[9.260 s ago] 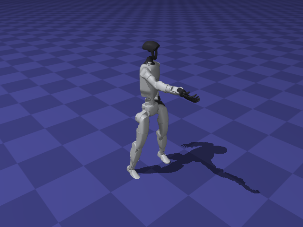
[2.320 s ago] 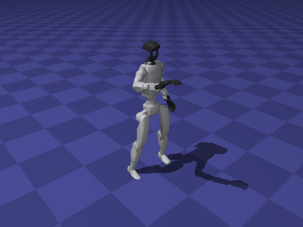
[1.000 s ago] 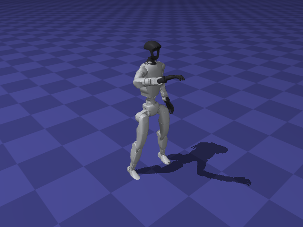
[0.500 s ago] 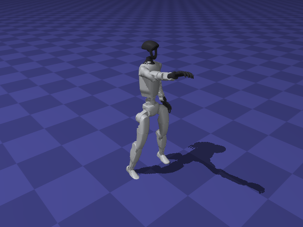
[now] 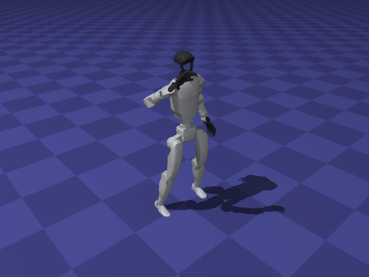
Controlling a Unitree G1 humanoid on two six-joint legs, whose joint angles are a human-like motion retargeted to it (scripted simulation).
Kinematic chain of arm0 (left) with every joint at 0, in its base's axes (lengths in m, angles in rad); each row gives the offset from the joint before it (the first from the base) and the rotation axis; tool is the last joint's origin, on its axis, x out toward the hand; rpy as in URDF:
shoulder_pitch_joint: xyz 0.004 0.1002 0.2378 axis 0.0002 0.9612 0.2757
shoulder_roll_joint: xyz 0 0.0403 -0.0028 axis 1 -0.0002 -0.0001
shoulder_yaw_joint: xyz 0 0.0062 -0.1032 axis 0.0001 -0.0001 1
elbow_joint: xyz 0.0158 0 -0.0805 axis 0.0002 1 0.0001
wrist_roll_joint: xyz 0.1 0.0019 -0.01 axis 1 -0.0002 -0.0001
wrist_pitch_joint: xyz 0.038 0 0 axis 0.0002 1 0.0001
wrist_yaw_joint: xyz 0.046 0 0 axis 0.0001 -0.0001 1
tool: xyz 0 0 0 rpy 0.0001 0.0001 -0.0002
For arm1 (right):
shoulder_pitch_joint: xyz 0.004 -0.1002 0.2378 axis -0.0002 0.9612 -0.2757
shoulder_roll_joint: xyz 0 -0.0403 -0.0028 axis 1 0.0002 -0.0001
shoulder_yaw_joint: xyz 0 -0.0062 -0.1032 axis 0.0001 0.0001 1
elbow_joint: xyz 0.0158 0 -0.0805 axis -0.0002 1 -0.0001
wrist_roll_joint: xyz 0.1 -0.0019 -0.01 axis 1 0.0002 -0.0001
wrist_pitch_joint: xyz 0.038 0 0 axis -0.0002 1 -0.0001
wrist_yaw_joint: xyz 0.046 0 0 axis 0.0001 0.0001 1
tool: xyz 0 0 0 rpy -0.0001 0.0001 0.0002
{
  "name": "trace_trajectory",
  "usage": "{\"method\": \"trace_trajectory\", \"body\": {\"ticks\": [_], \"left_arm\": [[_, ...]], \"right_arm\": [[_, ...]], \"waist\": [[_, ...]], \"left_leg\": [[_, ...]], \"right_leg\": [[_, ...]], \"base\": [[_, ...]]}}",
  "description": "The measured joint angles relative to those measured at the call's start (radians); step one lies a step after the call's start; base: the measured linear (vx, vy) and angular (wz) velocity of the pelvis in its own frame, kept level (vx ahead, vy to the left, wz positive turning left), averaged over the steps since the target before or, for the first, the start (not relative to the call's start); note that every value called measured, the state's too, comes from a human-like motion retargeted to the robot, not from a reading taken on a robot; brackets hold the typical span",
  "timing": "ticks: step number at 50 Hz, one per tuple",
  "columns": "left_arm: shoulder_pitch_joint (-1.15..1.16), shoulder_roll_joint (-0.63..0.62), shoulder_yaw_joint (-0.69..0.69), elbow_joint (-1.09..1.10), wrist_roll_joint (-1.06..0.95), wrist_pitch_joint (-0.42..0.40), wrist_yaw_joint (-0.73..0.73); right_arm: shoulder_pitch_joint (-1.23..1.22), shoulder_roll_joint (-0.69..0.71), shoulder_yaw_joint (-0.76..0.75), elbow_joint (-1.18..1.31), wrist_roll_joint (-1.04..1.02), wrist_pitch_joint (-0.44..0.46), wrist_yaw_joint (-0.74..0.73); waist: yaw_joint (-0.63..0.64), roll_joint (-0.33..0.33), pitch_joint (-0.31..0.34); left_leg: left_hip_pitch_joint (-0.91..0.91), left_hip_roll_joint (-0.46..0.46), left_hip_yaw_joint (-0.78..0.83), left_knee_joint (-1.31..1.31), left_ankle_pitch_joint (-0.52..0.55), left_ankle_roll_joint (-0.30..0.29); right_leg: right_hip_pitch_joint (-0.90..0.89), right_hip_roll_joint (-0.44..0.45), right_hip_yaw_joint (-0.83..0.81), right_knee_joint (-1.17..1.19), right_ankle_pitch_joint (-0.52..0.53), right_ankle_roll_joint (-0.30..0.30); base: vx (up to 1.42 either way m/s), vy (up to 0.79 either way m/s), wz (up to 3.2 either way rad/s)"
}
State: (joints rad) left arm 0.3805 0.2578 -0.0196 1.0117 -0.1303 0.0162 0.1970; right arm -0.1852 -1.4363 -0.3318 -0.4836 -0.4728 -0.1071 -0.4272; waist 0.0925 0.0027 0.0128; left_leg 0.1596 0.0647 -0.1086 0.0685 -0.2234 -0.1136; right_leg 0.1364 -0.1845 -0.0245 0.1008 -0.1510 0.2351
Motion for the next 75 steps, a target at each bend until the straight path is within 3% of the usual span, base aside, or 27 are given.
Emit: {"method": "trace_trajectory", "body": {"ticks": [3, 8, 15, 32, 43, 49, 54, 58, 67, 75], "left_arm": [[0.022, -0.005, -0.007, 0.007, 0.027, 0.004, -0.006], [0.028, 0.017, -0.037, 0.004, 0.070, 0.008, -0.022], [-0.033, 0.064, -0.020, -0.018, 0.030, 0.009, -0.025], [-0.058, 0.087, -0.060, -0.040, 0.038, 0.007, -0.037], [-0.017, 0.074, -0.040, -0.084, 0.134, -0.001, -0.068], [0.042, 0.268, 0.015, -0.552, 0.326, -0.061, -0.095], [0.011, 0.538, 0.157, -1.031, 0.359, -0.120, -0.113], [-0.101, 0.779, 0.281, -1.276, 0.298, -0.143, -0.124], [-0.334, 1.221, 0.374, -1.398, 0.076, -0.163, -0.121], [-0.246, 1.344, 0.527, -1.346, 0.074, -0.193, -0.115]], "right_arm": [[0.228, 0.043, -0.245, -0.093, -0.006, -0.006, -0.005], [0.500, 0.100, -0.521, -0.151, -0.011, 0.003, 0.001], [0.688, 0.167, -0.710, -0.164, -0.012, 0.022, 0.000], [0.663, 0.171, -0.678, -0.140, -0.013, 0.015, 0.020], [0.566, 0.152, -0.550, -0.106, 0.013, 0.009, 0.137], [0.581, 0.143, -0.513, -0.107, 0.123, -0.021, 0.277], [0.654, 0.121, -0.542, -0.101, 0.264, -0.037, 0.391], [0.698, 0.081, -0.565, -0.082, 0.323, -0.033, 0.454], [0.717, -0.011, -0.590, -0.036, 0.341, -0.006, 0.545], [0.833, -0.012, -0.710, -0.030, 0.342, -0.009, 0.561]], "waist": [[-0.069, 0.009, -0.005], [-0.140, 0.024, -0.016], [-0.135, 0.035, -0.020], [-0.049, 0.001, -0.005], [0.027, -0.041, 0.023], [0.072, -0.064, 0.038], [0.095, -0.074, 0.033], [0.092, -0.072, 0.016], [0.044, -0.050, -0.013], [0.018, -0.023, -0.029]], "left_leg": [[0.000, 0.003, 0.019, 0.001, -0.005, -0.003], [-0.003, 0.006, 0.043, -0.001, -0.008, -0.006], [-0.007, 0.006, 0.059, -0.009, -0.006, -0.005], [-0.019, -0.007, 0.012, -0.029, 0.011, 0.001], [-0.020, -0.013, -0.031, -0.027, 0.017, 0.003], [-0.023, -0.018, -0.062, -0.023, 0.021, -0.002], [-0.031, -0.023, -0.087, -0.021, 0.027, -0.006], [-0.040, -0.026, -0.099, -0.022, 0.033, -0.006], [-0.055, -0.019, -0.079, -0.026, 0.039, -0.020], [-0.060, -0.005, -0.030, -0.026, 0.035, -0.034]], "right_leg": [[-0.009, 0.004, 0.018, -0.002, -0.001, 0.001], [-0.025, 0.007, 0.040, -0.007, 0.002, 0.002], [-0.042, 0.007, 0.055, -0.007, 0.006, 0.003], [-0.037, -0.008, 0.009, -0.005, 0.008, 0.005], [-0.015, -0.015, -0.032, 0.000, 0.006, 0.005], [0.002, -0.019, -0.062, 0.002, 0.008, 0.012], [0.011, -0.024, -0.088, 0.000, 0.012, 0.019], [0.012, -0.027, -0.102, -0.004, 0.016, 0.023], [-0.012, -0.021, -0.088, -0.010, 0.027, 0.026], [-0.047, -0.008, -0.040, -0.010, 0.040, 0.027]], "base": [[0.06, -0.01, -0.30], [0.04, 0.00, -0.23], [0.00, 0.00, 0.00], [-0.01, 0.00, 0.09], [-0.02, 0.00, 0.19], [-0.02, -0.01, 0.26], [-0.02, -0.01, 0.26], [-0.01, 0.00, 0.10], [0.00, 0.00, -0.05], [-0.01, 0.00, -0.29]]}}
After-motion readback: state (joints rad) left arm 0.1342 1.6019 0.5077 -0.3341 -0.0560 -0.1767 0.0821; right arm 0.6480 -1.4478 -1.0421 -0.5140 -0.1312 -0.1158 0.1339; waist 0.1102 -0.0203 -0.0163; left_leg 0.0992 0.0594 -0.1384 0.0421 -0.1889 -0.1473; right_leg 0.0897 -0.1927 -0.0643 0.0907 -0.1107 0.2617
